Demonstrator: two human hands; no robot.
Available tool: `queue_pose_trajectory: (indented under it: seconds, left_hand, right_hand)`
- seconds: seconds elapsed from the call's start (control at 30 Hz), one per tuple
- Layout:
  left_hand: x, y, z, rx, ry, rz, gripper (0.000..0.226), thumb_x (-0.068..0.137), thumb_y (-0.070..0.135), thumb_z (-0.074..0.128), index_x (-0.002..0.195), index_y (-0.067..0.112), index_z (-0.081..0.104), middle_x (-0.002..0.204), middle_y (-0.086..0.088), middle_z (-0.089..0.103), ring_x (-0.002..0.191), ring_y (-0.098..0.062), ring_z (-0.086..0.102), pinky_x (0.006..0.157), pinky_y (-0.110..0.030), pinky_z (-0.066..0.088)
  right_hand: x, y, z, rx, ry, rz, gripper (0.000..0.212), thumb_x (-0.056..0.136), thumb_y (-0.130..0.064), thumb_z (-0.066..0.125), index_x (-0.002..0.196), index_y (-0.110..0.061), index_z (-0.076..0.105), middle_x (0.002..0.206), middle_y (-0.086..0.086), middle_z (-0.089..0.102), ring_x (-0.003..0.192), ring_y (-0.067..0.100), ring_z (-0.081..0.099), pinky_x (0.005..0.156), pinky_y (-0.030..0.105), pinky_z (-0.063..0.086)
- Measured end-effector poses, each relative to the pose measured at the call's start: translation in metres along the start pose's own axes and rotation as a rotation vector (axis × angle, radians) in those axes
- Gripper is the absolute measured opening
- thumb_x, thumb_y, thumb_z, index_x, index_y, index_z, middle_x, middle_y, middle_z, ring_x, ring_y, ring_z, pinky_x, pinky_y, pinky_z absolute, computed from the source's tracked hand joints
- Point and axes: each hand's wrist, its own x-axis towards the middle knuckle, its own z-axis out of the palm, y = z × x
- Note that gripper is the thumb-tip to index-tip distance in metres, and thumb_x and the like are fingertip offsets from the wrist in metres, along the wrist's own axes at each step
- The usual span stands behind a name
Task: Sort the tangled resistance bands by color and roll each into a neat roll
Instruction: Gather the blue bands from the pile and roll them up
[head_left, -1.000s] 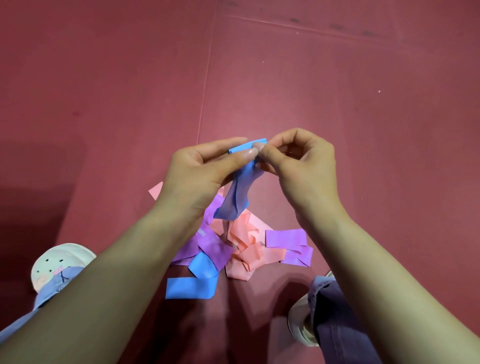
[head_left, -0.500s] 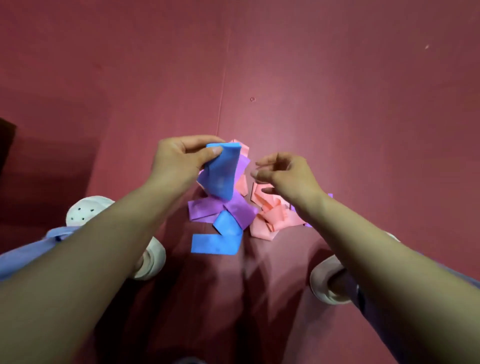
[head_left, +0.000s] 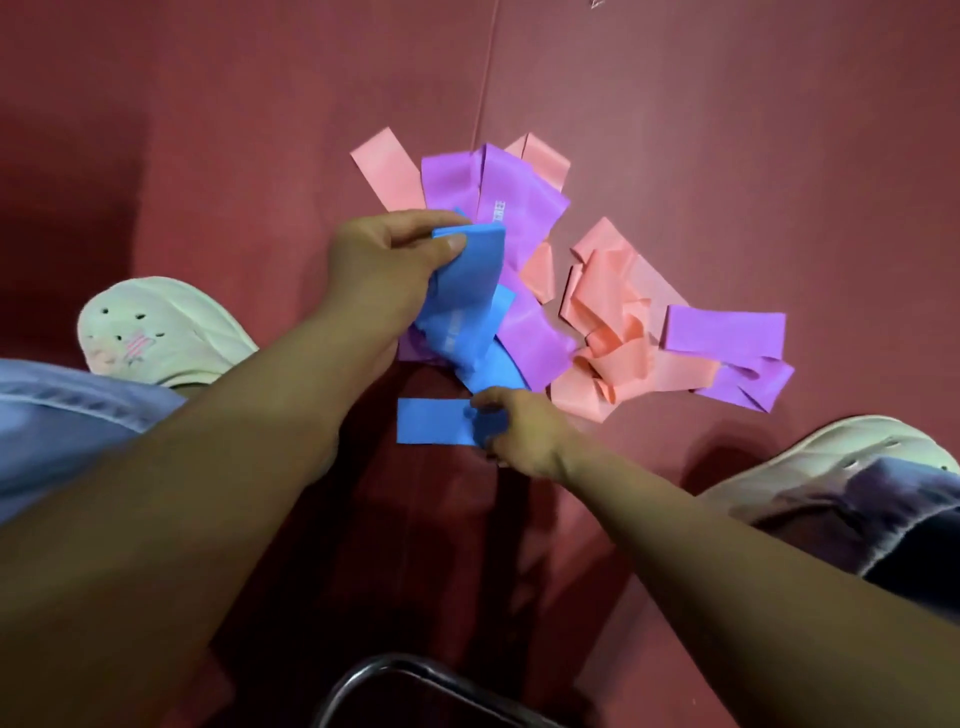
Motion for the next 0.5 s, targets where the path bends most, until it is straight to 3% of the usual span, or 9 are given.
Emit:
queue_pose_trajectory:
  seconds: [0.2,0.3,0.37,0.5]
  left_hand:
    - [-0.007,0.008,-0.007,0.012,0.015,0.027,0.022,0.087,-0.002,0.062,0.103,0.012,0.068,0.093,-0.010,0.068,0.080,-0.015,0.059,0.079,-0.028,0.051]
    - [-0.017,0.019,-0.008,-0.024,0.026,0.013,0.017,0.087,-0.001,0.063,0.100,0.010,0.069,0.091,-0.009,0.068,0.080,-0.015,0.060,0.081,-0.031,0.052]
    - [-0.021,0.022,-0.009,-0.023,0.033,0.001,0.015,0.087,0.001,0.064,0.095,0.013,0.070,0.092,-0.009,0.069,0.082,-0.017,0.060,0.085,-0.035,0.052]
    - [-0.023,0.016,-0.010,-0.008,0.037,0.009,0.016,0.086,0.002,0.065,0.095,0.015,0.070,0.088,-0.005,0.069,0.077,-0.012,0.061,0.081,-0.028,0.052]
  right_hand:
    - [0.000,-0.004,-0.009,-0.153,0.112,0.006,0.031,0.076,-0.012,0.068,0.107,-0.018,0.064,0.109,0.011,0.067,0.101,0.029,0.062,0.083,0.030,0.046]
    - [-0.010,-0.002,-0.026,-0.193,0.176,-0.004,0.038,0.077,-0.014,0.069,0.114,-0.019,0.063,0.120,0.006,0.062,0.108,0.026,0.059,0.087,0.026,0.043]
    - [-0.011,0.001,-0.030,-0.245,0.128,-0.012,0.044,0.080,-0.015,0.066,0.123,-0.019,0.060,0.131,0.004,0.055,0.117,0.024,0.054,0.094,0.024,0.038]
    - [-0.007,0.004,-0.023,-0.256,-0.006,-0.001,0.057,0.082,-0.012,0.062,0.137,-0.018,0.049,0.143,0.004,0.047,0.129,0.023,0.045,0.106,0.026,0.034]
